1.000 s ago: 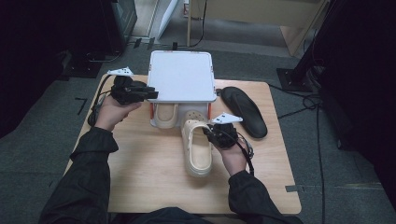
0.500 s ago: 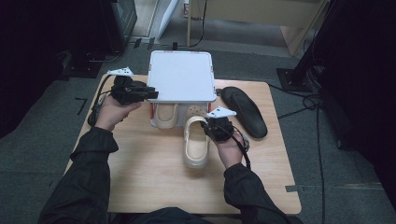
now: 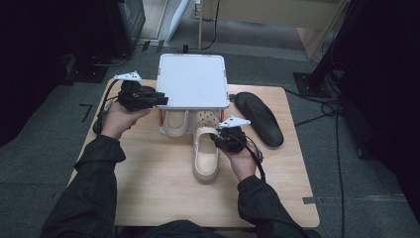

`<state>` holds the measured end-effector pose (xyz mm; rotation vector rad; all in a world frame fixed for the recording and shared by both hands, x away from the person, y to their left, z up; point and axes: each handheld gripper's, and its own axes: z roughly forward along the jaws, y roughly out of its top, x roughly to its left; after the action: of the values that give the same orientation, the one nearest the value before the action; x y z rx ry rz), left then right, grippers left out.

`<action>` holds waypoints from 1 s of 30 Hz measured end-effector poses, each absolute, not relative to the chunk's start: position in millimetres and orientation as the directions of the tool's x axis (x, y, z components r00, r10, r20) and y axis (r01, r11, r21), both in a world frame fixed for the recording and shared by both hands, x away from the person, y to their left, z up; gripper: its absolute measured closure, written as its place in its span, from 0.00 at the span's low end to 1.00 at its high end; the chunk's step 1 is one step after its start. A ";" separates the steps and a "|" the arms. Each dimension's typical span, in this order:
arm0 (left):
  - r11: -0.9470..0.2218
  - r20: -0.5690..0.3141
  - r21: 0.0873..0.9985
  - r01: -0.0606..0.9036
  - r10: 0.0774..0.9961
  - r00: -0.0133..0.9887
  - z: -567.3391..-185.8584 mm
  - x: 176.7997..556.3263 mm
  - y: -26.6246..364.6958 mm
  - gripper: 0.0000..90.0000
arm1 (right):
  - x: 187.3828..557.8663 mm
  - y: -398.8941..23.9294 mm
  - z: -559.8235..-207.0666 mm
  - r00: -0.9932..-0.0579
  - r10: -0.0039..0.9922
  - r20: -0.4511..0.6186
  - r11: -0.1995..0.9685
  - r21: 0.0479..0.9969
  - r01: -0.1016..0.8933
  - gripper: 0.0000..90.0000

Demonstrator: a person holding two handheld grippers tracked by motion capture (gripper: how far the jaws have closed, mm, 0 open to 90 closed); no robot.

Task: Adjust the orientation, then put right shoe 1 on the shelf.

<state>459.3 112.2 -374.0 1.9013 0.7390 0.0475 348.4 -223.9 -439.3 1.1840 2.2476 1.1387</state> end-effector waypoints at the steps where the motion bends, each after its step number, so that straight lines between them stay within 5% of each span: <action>1: -0.262 -0.291 0.843 0.469 0.511 0.809 -374.0 459.3 112.2 0.72 | 348.3 -224.6 -438.7 -0.592 0.803 0.071 0.317 0.790 0.525 0.66; 9: -0.263 -0.291 0.844 0.468 0.508 0.810 -374.1 459.6 112.4 0.72 | 338.6 -232.6 -432.3 -0.627 0.776 0.077 0.337 0.788 0.515 0.51; 16: -0.274 -0.279 0.843 0.464 0.515 0.811 -372.9 458.7 111.3 0.71 | 323.2 -247.0 -425.6 -0.639 0.762 0.111 0.307 0.806 0.506 0.51; 23: -0.272 -0.283 0.841 0.468 0.516 0.809 -372.8 458.9 111.2 0.71 | 296.4 -258.1 -429.7 -0.677 0.722 0.143 0.279 0.835 0.474 0.62; 30: -0.293 -0.270 0.833 0.469 0.525 0.807 -369.6 457.4 109.9 0.69 | 269.4 -257.6 -444.4 -0.714 0.673 0.192 0.281 0.827 0.487 0.60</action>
<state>457.4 109.9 -369.6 1.9367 0.7455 0.0662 269.4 -257.6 -444.4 1.0805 2.3509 1.4078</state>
